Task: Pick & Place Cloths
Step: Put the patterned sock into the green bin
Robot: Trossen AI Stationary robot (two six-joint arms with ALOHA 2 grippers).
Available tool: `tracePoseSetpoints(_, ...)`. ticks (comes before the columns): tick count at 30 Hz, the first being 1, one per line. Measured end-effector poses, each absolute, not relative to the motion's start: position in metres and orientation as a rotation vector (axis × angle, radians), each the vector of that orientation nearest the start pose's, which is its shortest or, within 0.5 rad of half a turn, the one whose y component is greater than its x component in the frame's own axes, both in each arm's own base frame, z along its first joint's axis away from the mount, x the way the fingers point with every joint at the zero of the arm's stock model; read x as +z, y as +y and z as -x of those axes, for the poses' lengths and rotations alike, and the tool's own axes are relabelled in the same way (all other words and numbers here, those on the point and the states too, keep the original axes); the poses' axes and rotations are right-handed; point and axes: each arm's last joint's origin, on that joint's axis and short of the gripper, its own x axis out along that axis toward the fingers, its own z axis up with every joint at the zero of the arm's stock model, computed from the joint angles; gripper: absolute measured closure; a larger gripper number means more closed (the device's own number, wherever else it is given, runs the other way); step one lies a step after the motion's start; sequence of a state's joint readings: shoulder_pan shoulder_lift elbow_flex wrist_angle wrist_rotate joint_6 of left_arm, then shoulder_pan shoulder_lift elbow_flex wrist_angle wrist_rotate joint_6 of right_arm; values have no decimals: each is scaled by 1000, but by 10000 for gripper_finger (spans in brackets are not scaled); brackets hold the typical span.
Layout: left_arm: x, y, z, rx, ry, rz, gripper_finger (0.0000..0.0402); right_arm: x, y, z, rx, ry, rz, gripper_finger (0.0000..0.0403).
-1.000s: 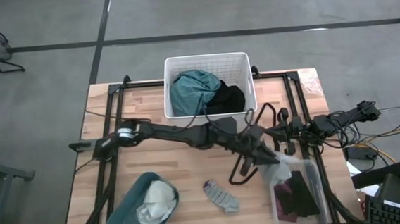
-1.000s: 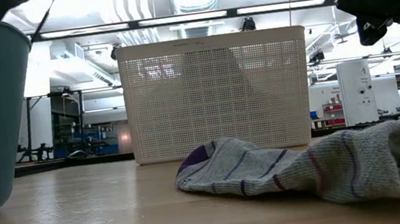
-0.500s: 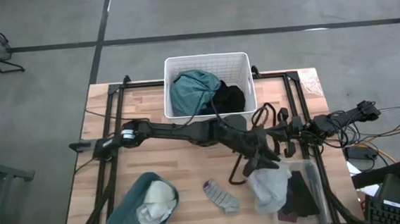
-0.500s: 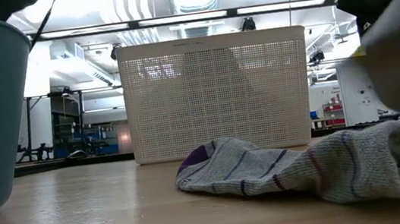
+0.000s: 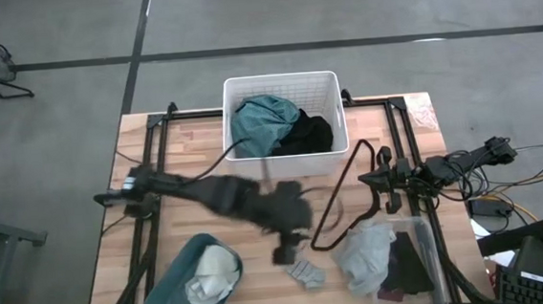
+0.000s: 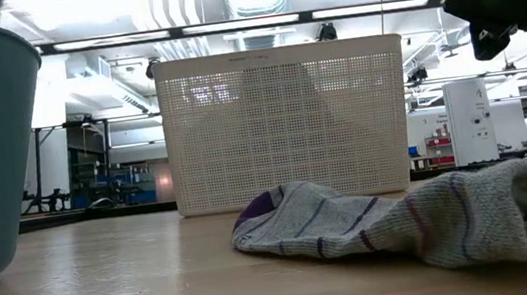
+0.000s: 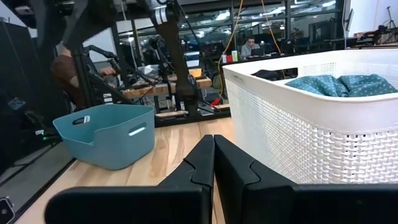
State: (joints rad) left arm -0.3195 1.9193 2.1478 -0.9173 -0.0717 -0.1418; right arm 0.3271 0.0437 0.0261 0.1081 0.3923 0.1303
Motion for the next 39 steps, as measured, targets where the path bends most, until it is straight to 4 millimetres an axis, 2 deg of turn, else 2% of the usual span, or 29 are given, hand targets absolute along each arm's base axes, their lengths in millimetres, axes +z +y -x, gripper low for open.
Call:
tracePoseSetpoints(3,406,-145,-362,-145,643,-44,256,179,20,-95,-60,-88,-162,394)
tracePoseSetpoints(7,387,-152,-327,-100,660,-22,261,179,21,-95,-60,-85,-161,394)
tracePoseSetpoints(10,360,-151,-310,-102,679,76,261,179,21,-95,-60,-86,-161,394)
tracePoseSetpoints(13,324,-154,-304,-130,679,133,262,179,21,-95,-60,-85,-161,394)
tracePoseSetpoints(17,280,-156,-306,-165,622,167,261,179,21,-95,-60,-85,-161,394)
tracePoseSetpoints(19,266,-157,-310,-203,572,183,261,179,21,-95,-60,-85,-161,394)
tracePoseSetpoints(22,243,-154,-313,-214,586,186,257,179,21,-95,-60,-86,-161,394)
tracePoseSetpoints(28,213,-155,-325,-190,632,168,207,179,21,-95,-60,-86,-161,394)
tracePoseSetpoints(33,196,-159,-345,-192,615,156,158,179,21,-95,-60,-86,-161,394)
tracePoseSetpoints(39,165,-157,-366,-168,704,149,144,179,21,-95,-61,-86,-161,394)
